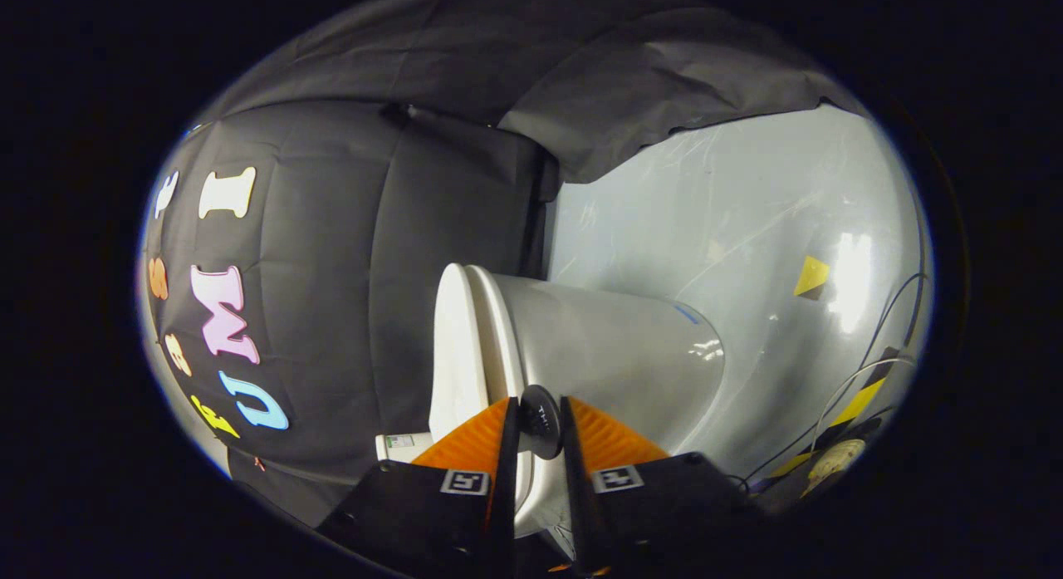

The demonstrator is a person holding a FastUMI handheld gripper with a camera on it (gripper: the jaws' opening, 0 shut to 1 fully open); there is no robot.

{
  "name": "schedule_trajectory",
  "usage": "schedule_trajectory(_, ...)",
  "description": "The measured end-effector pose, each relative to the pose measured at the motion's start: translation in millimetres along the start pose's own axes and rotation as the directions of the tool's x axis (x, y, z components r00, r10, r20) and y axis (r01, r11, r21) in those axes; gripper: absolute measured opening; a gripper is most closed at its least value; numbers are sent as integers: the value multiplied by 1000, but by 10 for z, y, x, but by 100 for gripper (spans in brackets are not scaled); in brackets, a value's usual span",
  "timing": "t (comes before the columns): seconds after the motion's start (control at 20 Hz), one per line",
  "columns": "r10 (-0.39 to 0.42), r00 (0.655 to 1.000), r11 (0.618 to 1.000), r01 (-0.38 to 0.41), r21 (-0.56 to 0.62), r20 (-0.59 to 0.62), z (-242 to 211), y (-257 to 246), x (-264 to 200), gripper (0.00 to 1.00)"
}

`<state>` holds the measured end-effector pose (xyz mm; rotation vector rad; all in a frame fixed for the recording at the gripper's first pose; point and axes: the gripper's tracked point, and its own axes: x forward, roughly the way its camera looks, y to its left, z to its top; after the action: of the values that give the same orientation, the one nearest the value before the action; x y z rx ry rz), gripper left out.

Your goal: Open the toilet lid.

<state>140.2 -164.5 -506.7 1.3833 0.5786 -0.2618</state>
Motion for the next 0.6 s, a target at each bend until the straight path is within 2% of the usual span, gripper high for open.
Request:
schedule_trajectory(0.05, 14, 1000, 1000, -14, 0, -6, 4, 22, 19, 26)
schedule_trajectory(0.1, 29, 1000, 1000, -29, 4, -4, 24, 39, 9, 24)
schedule_trajectory(0.15, 86, 996, 996, -86, 26, -8, 91, 145, -83, 24)
schedule_trajectory(0.3, 90, 996, 995, -91, 46, 8, -5, 138, 88, 5)
schedule_trajectory(0.6, 51, 999, 998, -51, -21, 14, -25, 275, 9, 5)
